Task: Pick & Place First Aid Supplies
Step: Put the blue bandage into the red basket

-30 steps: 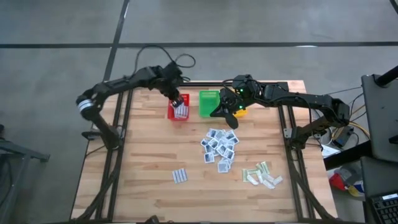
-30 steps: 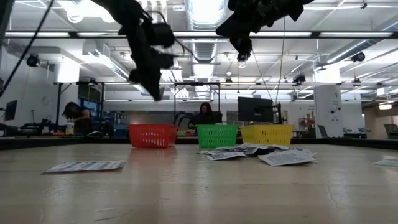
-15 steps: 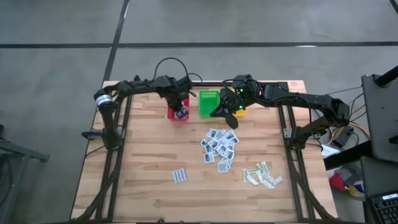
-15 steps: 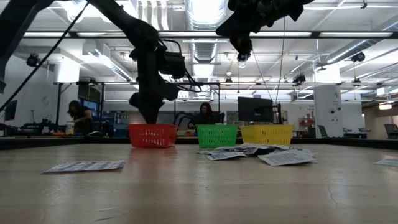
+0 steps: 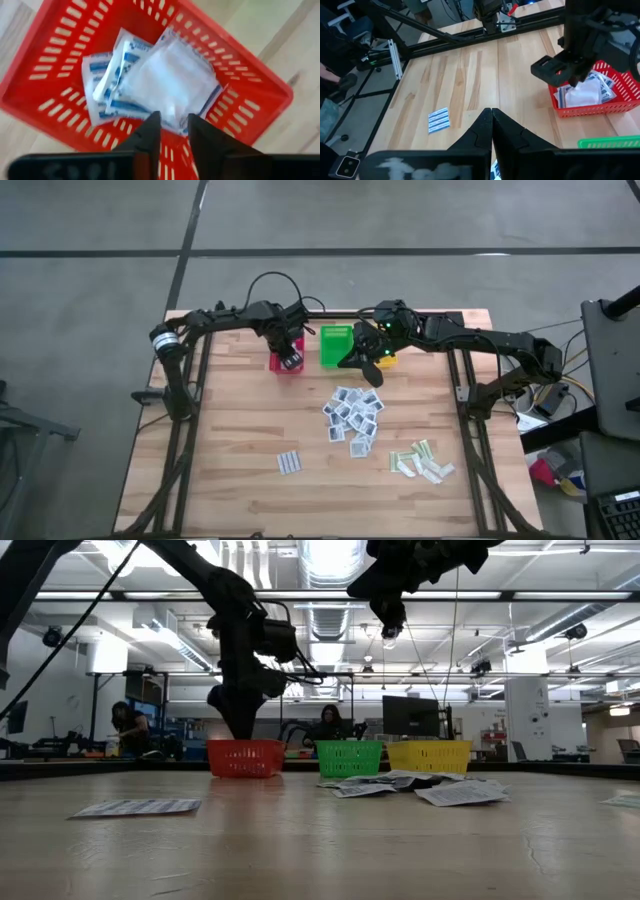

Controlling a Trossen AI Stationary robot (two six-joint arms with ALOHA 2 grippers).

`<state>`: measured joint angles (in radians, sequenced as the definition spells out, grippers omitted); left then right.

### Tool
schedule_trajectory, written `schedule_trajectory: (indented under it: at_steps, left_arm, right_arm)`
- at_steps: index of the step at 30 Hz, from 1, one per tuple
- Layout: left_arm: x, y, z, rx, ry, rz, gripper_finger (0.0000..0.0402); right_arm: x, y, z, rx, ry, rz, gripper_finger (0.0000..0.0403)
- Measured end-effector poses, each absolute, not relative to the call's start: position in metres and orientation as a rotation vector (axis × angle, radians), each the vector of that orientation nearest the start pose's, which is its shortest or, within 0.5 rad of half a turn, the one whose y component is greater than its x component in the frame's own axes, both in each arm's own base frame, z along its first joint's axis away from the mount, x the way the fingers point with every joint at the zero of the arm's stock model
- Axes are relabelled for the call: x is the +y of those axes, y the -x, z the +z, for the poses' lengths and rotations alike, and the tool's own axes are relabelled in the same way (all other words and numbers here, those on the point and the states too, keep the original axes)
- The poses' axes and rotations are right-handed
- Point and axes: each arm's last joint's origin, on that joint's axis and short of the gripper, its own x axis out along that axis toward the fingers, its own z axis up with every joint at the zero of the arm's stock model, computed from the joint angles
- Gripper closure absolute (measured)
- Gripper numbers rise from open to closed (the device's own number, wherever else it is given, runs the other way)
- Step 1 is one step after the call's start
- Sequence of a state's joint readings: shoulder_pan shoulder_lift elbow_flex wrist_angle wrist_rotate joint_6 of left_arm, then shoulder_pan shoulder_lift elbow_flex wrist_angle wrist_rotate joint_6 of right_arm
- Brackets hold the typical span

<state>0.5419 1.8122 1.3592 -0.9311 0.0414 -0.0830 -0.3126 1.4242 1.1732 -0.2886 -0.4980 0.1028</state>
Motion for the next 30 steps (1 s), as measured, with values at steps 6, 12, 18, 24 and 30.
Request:
schedule_trajectory:
  at_steps: [6, 12, 18, 24, 30]
  left_arm:
    - [0.171, -0.286, 0.237, 1.373, 0.53, 0.5, 0.0263]
    - [0.128, -0.271, 0.275, 1.34, 0.691, 0.413, 0.0261]
    - [0.057, -0.27, 0.295, 1.207, 0.572, 0.244, 0.0261]
    - [-0.016, -0.271, 0.283, 1.058, 0.461, 0.038, 0.0261]
    - [-0.072, -0.262, 0.242, 1.069, 0.34, -0.068, 0.0261]
  right_arm:
    - [-0.083, -0.303, 0.314, 0.507, -0.315, 0.155, 0.0394]
    - [-0.083, -0.303, 0.314, 0.508, -0.313, 0.156, 0.0394]
    - [-0.083, -0.303, 0.314, 0.509, -0.313, 0.156, 0.0394]
    - [-0.083, -0.303, 0.314, 0.508, -0.312, 0.156, 0.0394]
    - [-0.083, -0.303, 0.314, 0.508, -0.313, 0.156, 0.0394]
